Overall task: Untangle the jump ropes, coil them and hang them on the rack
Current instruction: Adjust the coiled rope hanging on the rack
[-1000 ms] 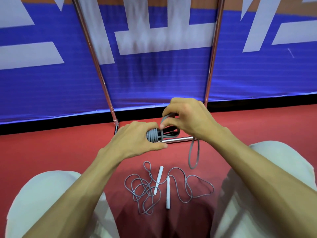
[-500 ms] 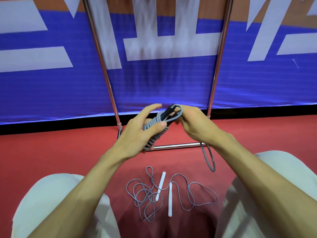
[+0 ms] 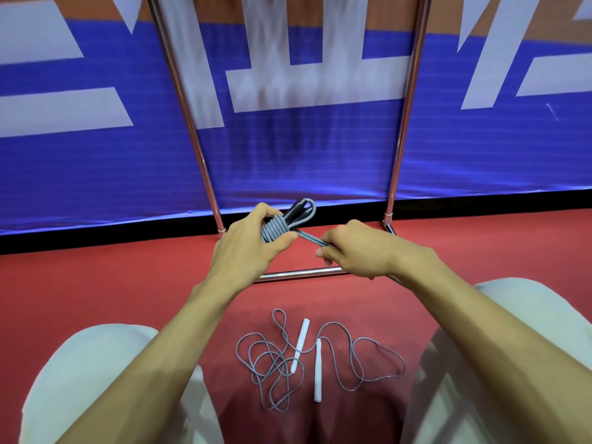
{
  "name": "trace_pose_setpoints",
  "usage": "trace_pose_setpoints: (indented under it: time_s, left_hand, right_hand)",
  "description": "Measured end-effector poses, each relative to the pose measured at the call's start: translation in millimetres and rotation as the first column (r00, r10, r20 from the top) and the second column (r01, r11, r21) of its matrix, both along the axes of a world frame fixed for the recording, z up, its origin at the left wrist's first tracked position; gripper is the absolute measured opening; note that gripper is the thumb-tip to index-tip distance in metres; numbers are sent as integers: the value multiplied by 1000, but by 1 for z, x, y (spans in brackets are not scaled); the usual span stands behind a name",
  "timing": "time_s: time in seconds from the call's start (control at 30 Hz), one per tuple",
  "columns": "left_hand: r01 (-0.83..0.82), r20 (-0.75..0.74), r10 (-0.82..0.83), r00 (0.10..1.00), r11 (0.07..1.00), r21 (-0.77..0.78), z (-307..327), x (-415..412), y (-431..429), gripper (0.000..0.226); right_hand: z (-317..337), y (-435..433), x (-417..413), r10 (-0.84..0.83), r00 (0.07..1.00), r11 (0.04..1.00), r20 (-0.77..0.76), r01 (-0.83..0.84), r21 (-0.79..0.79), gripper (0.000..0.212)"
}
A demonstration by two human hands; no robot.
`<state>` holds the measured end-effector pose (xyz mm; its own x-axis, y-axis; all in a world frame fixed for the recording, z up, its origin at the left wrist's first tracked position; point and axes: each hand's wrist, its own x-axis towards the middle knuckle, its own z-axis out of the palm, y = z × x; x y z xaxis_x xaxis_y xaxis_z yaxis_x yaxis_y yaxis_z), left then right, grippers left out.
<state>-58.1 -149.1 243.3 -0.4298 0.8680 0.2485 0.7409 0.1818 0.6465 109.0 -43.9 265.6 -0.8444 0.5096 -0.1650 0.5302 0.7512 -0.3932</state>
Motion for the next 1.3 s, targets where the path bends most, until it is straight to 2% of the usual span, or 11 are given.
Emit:
trace_pose_setpoints:
  time_s: [0.17, 0.37, 0.53, 0.63, 0.83, 0.9, 0.97, 1.03, 1.1, 1.2, 1.3]
  left_hand:
    - [-67, -206, 48, 977, 994, -86, -2, -1, 2, 29]
    - [-7, -345, -76, 935, 972, -235, -2, 1, 0, 27]
    - [92, -357, -222, 907, 933, -348, 1, 8, -4, 44]
    - [109, -327, -219, 919, 941, -322, 2, 17, -6, 43]
    - [310, -179, -349, 920, 926, -215, 8, 19, -12, 34]
    - [391, -40, -400, 916, 910, -140, 11, 21, -14, 41]
    - [441, 97, -435, 895, 896, -49, 13, 23, -15, 37]
    - [435, 203, -432, 879, 900, 32, 16, 23, -16, 33]
    - [388, 304, -403, 863, 915, 111, 19, 21, -17, 32]
    - [302, 445, -363, 819, 931, 204, 27, 16, -18, 22]
    - [236, 506, -325, 799, 943, 232, 29, 15, -18, 47]
  right_hand:
    - [1, -6, 5, 89, 996, 964, 33, -94, 249, 29]
    - [1, -21, 4, 342, 939, 835, 12, -310, 454, 19]
    - [0, -11, 3, 372, 897, 810, -240, -188, 555, 6]
    - [-2, -7, 3, 325, 846, 864, -422, -85, 496, 7]
    - [3, 7, 5, 133, 799, 963, -586, 36, 269, 34]
    - [5, 9, 6, 107, 836, 956, -538, 62, 288, 44]
    - [4, 8, 8, 108, 910, 914, -401, 68, 400, 30]
    - [0, 7, 7, 131, 936, 883, -325, 39, 469, 11]
    - [-7, 10, 6, 131, 941, 877, -311, 36, 478, 6]
    - [-17, 14, 2, 86, 983, 898, -165, -5, 439, 18]
    - [-16, 7, -1, 43, 989, 955, -140, 1, 298, 21]
